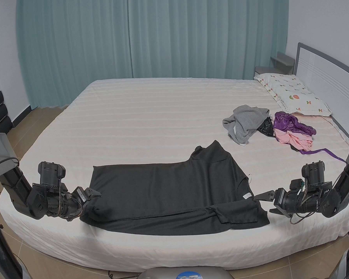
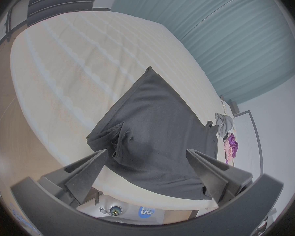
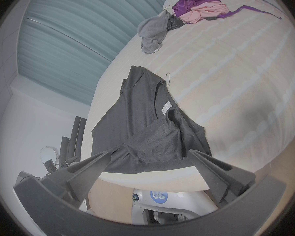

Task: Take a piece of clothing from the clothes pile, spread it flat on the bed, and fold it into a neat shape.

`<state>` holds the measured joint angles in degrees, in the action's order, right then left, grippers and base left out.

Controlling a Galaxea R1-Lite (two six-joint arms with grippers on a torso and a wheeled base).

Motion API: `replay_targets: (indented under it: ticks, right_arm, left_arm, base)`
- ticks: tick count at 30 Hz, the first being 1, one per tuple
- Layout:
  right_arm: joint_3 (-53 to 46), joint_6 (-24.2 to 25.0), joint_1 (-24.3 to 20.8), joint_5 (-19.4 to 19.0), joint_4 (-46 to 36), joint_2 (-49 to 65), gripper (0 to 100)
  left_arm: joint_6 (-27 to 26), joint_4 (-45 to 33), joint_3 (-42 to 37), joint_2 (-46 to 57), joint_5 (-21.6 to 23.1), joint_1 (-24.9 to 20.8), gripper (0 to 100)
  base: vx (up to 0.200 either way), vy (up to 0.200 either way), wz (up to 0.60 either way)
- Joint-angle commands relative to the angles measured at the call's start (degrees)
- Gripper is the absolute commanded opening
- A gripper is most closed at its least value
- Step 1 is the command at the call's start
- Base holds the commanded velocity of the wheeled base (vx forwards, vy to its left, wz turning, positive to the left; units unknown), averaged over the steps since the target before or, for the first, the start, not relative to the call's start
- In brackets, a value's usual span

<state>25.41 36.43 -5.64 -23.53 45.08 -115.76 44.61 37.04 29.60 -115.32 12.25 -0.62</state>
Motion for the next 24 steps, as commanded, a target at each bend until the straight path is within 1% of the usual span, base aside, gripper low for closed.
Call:
replay_targets:
  ticks: [1,4,5,6,8,9,12,13,14,17,22,24]
  right_arm:
    - [-0.4,0.2,-0.1,-0.2,0.1,-0.5,100]
    - [-0.4,0.2,0.0,-0.2,0.1,-0.6,100]
    - [-0.4,0.2,0.0,-0.2,0.1,-0.9,100]
    - [-0.4,0.2,0.0,-0.2,0.1,-0.9,100]
    - [-0.5,0.2,0.0,-0.3,0.1,-0.9,100]
    - [-0.5,0.2,0.0,-0.3,0.1,-0.9,100]
    - [-0.7,0.2,-0.1,-0.4,0.1,-0.9,100]
    - [-0.7,0.2,-0.1,-0.3,0.1,-0.9,100]
    - [-0.7,0.2,-0.2,-0.4,0.1,-0.9,100]
    - [-0.7,0.2,-0.2,-0.4,0.1,-0.9,100]
    - [-0.7,0.2,-0.2,-0.4,0.1,-0.9,100]
    - [-0.7,0.2,-0.3,-0.4,0.2,-0.9,100]
  left_arm:
    - [0.0,0.3,-1.4,0.6,0.1,-0.3,100]
    - [0.0,0.3,-2.4,0.8,0.1,-1.1,100]
    - [-0.2,-0.1,-3.0,0.7,-0.1,-2.5,100]
    - [-0.2,-0.1,-3.0,0.7,-0.1,-2.5,100]
    - [-1.2,0.1,-5.4,0.5,-1.4,-4.9,100]
    - [-1.4,0.0,-5.6,0.5,-1.5,-5.2,100]
    - [-1.7,0.0,-5.9,0.0,-4.5,-7.0,100]
    - [-1.7,0.0,-5.9,0.0,-4.6,-7.1,100]
    - [-1.9,0.1,-5.9,-1.2,-6.7,-7.3,100]
    - [-2.2,0.5,-5.3,-3.4,-9.1,-7.3,100]
    - [-3.0,0.6,-3.6,-6.0,-10.1,-7.2,100]
    - [-3.0,0.6,-2.3,-7.4,-11.1,-6.9,100]
  base:
    - [0.000,0.000,0.00]
    - [0.000,0.000,0.00]
    - [0.000,0.000,0.00]
    - [0.000,0.000,0.00]
    - [0.000,0.000,0.00]
    - [0.000,0.000,0.00]
    - [0.000,0.000,0.00]
    - [0.000,0.000,0.00]
    - [0.000,0.000,0.00]
    - [0.000,0.000,0.00]
    - [0.000,0.000,0.00]
    - [0.000,0.000,0.00]
